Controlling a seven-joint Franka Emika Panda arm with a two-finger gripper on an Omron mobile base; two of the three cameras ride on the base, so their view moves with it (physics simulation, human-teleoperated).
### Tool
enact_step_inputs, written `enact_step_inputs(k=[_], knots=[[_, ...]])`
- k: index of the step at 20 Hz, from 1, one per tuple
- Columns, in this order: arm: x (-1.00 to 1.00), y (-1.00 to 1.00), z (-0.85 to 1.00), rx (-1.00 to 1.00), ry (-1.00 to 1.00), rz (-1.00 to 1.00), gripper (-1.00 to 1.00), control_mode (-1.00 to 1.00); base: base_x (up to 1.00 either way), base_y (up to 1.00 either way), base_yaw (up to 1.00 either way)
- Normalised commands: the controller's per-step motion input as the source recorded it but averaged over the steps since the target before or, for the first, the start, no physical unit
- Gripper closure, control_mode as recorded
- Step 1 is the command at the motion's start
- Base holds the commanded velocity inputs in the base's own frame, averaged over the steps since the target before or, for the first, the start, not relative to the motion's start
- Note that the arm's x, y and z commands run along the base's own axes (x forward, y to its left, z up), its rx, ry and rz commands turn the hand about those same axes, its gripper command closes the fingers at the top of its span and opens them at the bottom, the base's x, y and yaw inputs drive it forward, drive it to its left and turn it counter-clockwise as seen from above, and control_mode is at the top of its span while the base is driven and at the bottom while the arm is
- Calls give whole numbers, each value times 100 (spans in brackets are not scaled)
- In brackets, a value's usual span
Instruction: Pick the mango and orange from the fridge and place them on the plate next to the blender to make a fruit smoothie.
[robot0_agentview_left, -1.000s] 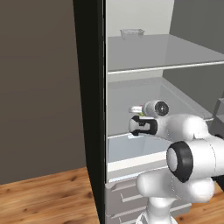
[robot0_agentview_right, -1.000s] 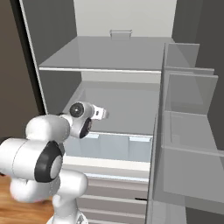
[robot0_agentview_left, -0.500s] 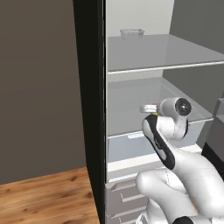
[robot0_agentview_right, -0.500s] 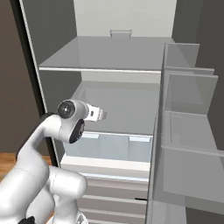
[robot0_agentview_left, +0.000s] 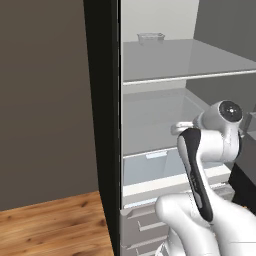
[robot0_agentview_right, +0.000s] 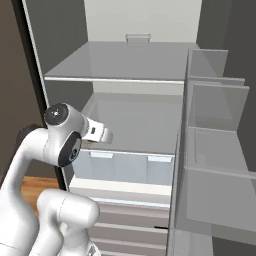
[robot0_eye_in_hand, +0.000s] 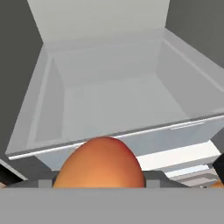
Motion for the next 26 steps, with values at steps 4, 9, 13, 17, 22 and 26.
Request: enact_step_inputs(k=[4,9,13,17,22,26], knots=[[-100,-5,-1,5,8,0,100,-100,0,0,0],[-100,0,-18,2,1,0,100,-100,0,0,0],[-70,10,-16,0,4,0,100,-100,0,0,0],[-24,31,-10,-3,9,0,100,-100,0,0,0],[0,42,-5,-7,14,0,100,-100,0,0,0],[-8,31,-7,-3,6,-1,100,100,-23,24,-4]])
